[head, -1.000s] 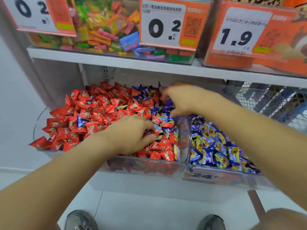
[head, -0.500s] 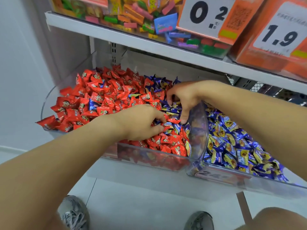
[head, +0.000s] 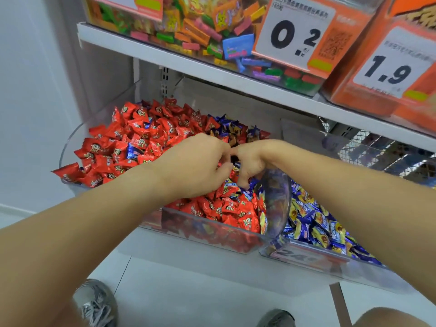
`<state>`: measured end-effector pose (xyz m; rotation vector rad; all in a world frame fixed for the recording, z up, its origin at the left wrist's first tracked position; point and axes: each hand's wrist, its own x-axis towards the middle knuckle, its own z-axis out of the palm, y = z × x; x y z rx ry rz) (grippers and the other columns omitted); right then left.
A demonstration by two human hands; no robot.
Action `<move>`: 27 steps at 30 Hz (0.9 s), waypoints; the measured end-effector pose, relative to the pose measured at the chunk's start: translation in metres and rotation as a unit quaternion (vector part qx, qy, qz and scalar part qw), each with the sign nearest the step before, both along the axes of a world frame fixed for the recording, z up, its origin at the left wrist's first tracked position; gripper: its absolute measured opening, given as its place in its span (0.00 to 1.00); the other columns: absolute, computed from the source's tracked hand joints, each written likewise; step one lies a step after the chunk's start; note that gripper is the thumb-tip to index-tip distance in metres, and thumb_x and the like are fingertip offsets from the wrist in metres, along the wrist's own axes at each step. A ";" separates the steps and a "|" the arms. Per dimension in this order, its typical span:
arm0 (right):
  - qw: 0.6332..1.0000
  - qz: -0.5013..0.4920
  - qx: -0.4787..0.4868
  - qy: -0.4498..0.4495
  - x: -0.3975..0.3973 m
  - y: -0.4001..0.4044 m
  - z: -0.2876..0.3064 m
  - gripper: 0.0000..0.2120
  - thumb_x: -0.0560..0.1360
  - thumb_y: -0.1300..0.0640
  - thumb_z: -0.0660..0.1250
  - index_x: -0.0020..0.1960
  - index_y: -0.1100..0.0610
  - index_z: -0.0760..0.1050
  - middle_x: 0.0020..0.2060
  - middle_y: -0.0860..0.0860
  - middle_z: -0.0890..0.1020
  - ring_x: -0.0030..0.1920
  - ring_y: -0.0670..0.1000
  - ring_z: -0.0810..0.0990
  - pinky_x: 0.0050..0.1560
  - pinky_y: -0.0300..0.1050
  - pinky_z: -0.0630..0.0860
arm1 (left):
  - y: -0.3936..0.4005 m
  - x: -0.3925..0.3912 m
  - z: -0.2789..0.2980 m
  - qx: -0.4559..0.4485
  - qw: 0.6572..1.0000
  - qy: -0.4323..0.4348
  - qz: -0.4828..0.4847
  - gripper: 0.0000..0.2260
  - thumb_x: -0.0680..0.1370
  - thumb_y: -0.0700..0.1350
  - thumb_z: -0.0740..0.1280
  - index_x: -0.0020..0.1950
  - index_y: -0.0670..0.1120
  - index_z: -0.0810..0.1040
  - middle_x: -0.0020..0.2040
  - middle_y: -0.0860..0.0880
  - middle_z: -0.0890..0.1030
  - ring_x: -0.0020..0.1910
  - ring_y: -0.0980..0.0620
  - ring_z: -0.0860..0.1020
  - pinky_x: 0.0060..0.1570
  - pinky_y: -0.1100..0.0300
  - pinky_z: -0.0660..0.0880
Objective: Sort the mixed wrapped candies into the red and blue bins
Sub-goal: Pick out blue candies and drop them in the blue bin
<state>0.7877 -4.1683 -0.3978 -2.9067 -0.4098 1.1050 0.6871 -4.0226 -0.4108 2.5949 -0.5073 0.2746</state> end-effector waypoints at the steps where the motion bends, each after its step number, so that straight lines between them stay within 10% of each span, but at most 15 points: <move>1: 1.000 -0.018 0.018 -0.002 0.000 -0.002 -0.003 0.43 0.67 0.70 0.75 0.76 0.49 0.62 0.55 0.56 0.74 0.46 0.56 0.78 0.31 0.44 0.77 | 0.000 -0.002 0.004 -0.002 1.000 -0.023 0.019 0.09 0.78 0.52 0.63 0.47 0.50 0.80 0.42 0.51 0.82 0.42 0.49 0.79 0.45 0.50 0.78; 6: 0.983 -0.111 0.142 0.027 0.000 -0.007 0.003 0.36 0.69 0.72 0.71 0.73 0.51 0.67 0.48 0.56 0.75 0.42 0.54 0.75 0.31 0.42 0.72 | 0.019 -0.005 0.007 0.111 0.991 0.051 0.049 0.21 0.77 0.59 0.65 0.66 0.50 0.74 0.57 0.49 0.76 0.57 0.47 0.75 0.58 0.49 0.74; 12: 0.936 -0.112 0.332 0.039 -0.026 0.010 0.023 0.26 0.68 0.71 0.74 0.64 0.58 0.76 0.40 0.50 0.80 0.35 0.47 0.79 0.30 0.38 0.73 | 0.035 -0.006 0.005 0.027 0.996 0.052 0.073 0.39 0.70 0.60 0.73 0.75 0.50 0.61 0.69 0.48 0.71 0.66 0.50 0.72 0.64 0.56 0.70; 17: 0.925 -0.012 0.376 -0.053 -0.049 0.010 0.015 0.36 0.64 0.60 0.82 0.68 0.42 0.73 0.68 0.46 0.74 0.62 0.56 0.79 0.60 0.54 0.78 | 0.050 -0.011 0.014 0.049 0.995 0.045 0.077 0.36 0.66 0.63 0.76 0.70 0.53 0.71 0.59 0.53 0.76 0.56 0.53 0.75 0.52 0.61 0.70; 20: 0.904 -0.036 0.420 -0.079 -0.058 -0.005 0.000 0.33 0.68 0.63 0.78 0.67 0.40 0.73 0.60 0.50 0.79 0.53 0.64 0.83 0.55 0.67 0.79 | 0.051 -0.013 0.016 0.062 0.995 0.042 0.060 0.27 0.69 0.58 0.76 0.66 0.55 0.76 0.49 0.57 0.76 0.46 0.58 0.75 0.43 0.67 0.68; 27: 0.898 0.026 0.368 -0.238 -0.073 -0.018 -0.004 0.13 0.78 0.55 0.68 0.60 0.41 0.76 0.46 0.49 0.82 0.32 0.46 0.79 0.48 0.51 0.80 | 0.054 -0.015 0.023 0.071 0.993 0.074 0.064 0.23 0.69 0.55 0.77 0.63 0.58 0.78 0.43 0.62 0.74 0.39 0.66 0.74 0.38 0.73 0.67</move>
